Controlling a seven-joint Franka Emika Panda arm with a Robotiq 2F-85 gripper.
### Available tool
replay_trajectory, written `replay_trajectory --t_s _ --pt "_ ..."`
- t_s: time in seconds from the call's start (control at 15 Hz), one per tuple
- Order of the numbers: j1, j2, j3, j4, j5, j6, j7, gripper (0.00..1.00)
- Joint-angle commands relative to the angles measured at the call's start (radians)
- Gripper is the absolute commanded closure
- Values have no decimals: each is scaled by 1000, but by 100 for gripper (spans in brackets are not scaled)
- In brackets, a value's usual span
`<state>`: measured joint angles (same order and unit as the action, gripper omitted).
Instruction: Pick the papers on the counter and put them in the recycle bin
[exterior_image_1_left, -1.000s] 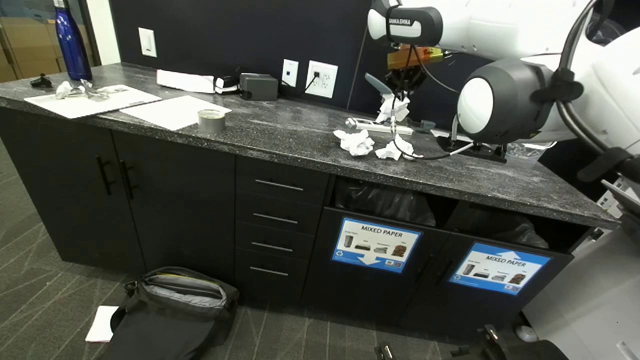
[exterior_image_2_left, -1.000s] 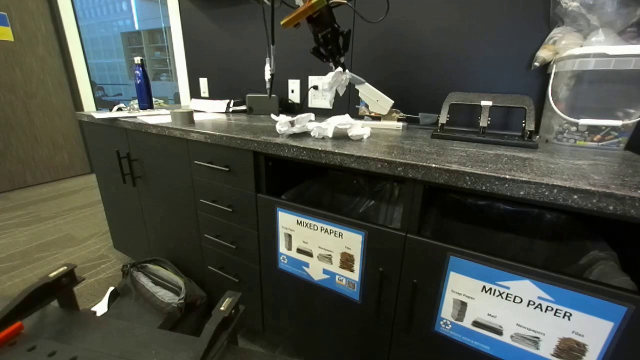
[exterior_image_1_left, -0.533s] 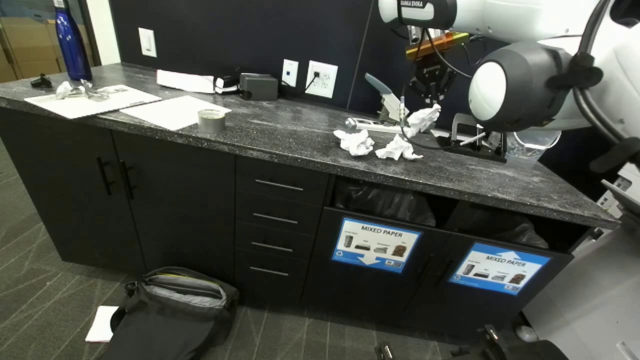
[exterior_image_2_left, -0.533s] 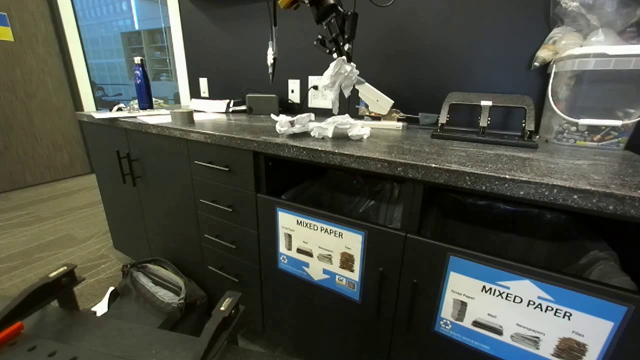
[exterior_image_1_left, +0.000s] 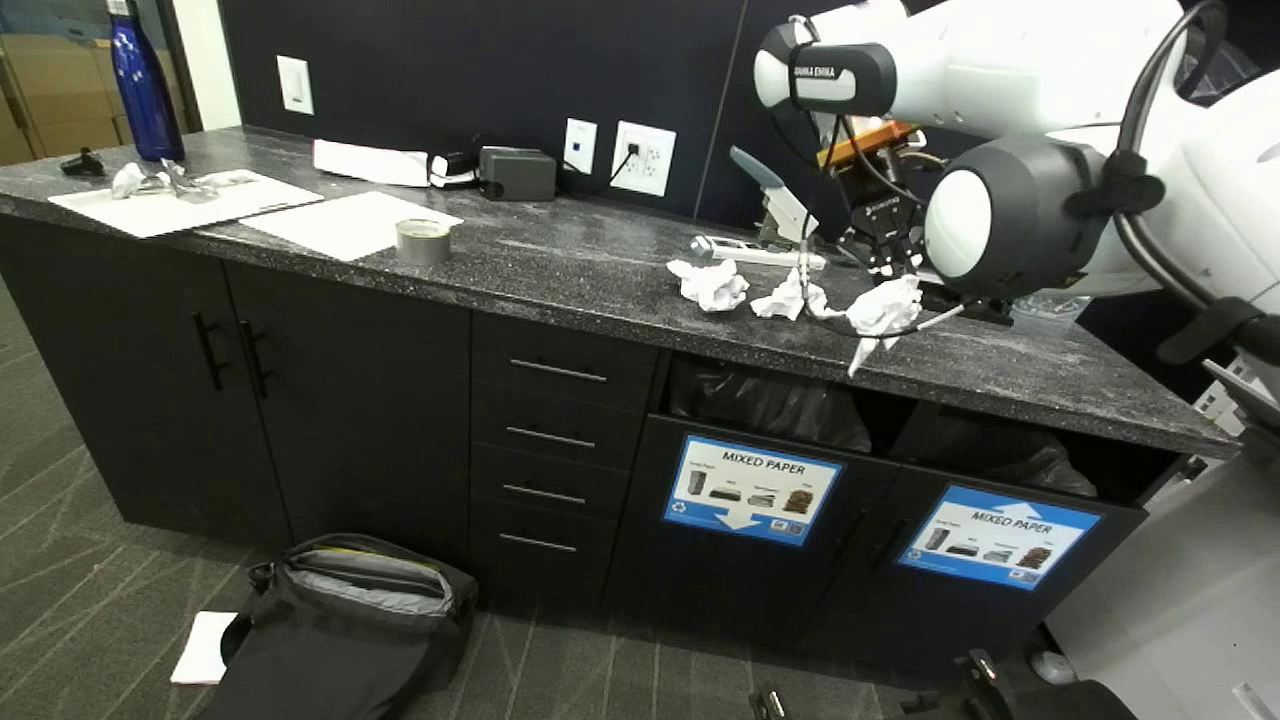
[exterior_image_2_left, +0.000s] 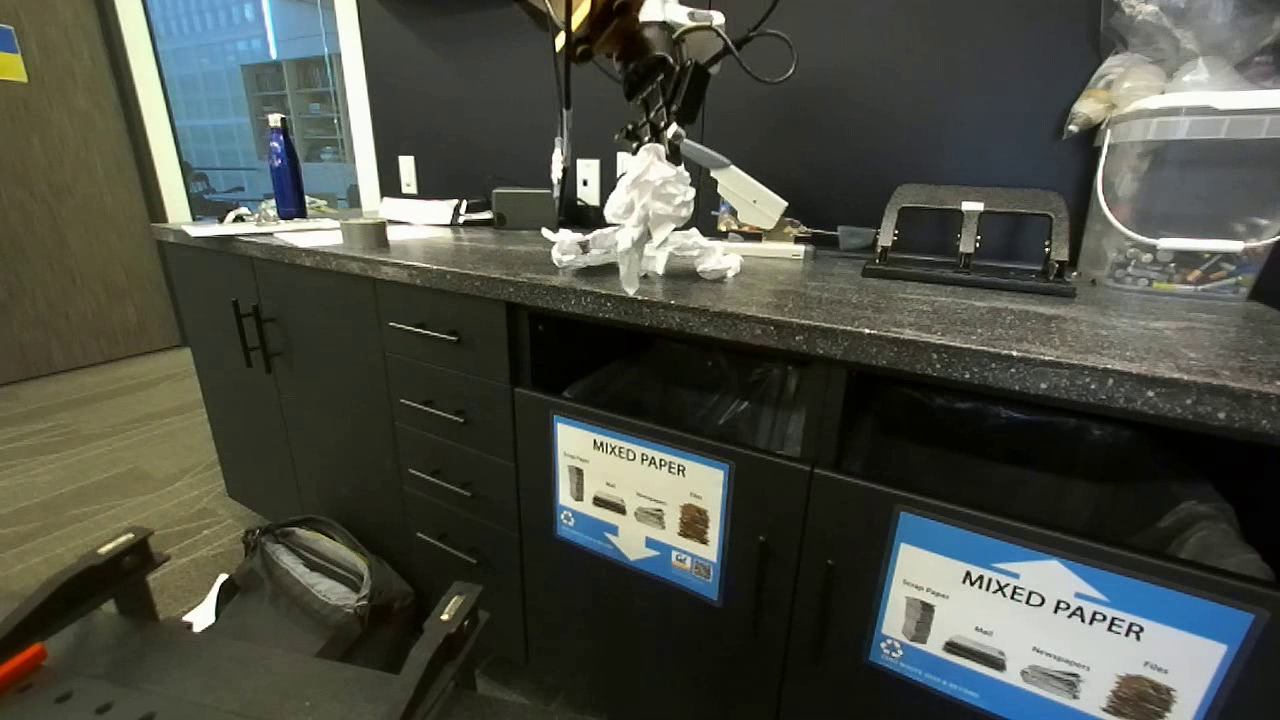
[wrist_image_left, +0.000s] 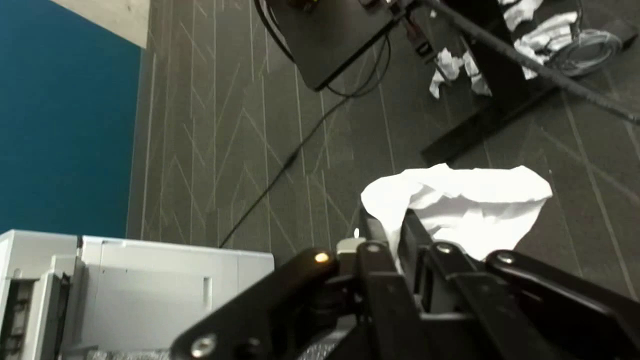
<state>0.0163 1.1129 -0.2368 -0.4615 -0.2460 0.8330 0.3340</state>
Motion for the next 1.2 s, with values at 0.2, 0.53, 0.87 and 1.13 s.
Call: replay_trajectory --t_s 0.2,0.53,0.87,1.13 --pt "-21 -64 24 -381 152 -13 92 86" --pt "-23 -105 47 -598 246 -14 94 86" --pt "-16 -166 71 -714 281 -14 84 86" --pt "-6 -257 55 -902 281 -19 114 86"
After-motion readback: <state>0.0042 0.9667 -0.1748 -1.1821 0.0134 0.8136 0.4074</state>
